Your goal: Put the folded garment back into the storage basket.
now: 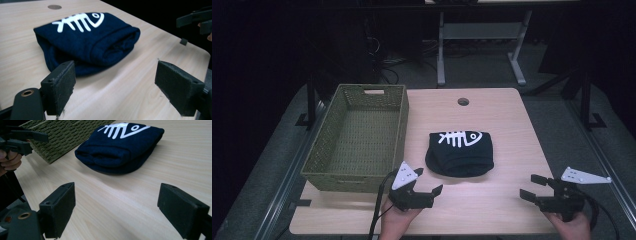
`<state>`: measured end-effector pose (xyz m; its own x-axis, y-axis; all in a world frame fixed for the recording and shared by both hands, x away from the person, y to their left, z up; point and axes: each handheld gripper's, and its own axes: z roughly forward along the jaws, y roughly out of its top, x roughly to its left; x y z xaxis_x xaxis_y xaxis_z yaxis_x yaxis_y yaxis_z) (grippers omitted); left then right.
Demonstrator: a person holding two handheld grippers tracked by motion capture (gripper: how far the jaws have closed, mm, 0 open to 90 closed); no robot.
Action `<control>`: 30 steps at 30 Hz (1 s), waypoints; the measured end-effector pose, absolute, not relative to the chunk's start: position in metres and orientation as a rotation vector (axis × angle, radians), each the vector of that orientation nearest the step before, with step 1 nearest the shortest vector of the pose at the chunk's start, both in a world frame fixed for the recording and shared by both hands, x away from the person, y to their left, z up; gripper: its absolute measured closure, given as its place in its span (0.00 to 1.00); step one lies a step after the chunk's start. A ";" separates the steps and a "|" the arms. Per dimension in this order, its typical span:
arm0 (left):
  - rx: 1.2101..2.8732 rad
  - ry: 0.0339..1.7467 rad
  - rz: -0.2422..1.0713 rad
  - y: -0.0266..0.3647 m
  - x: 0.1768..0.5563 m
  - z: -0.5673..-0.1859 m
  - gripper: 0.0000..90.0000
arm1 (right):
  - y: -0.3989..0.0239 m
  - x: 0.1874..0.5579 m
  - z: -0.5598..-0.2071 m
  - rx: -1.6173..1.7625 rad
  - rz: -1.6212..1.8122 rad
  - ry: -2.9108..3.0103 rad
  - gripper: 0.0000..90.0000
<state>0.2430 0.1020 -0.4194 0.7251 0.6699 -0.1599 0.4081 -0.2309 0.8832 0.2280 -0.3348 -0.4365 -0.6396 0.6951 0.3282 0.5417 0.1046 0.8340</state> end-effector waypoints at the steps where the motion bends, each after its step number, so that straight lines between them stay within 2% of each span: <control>1: 1.864 0.838 0.310 0.100 0.245 -0.418 0.18 | -0.332 0.231 -0.434 1.247 1.568 2.230 0.16; 14: 1.853 0.909 0.332 0.081 0.277 -0.419 0.18 | -0.303 0.281 -0.415 1.195 1.478 2.355 0.16; 30: 1.856 0.990 0.327 0.060 0.316 -0.417 0.19 | -0.282 0.321 -0.408 1.207 1.419 2.430 0.16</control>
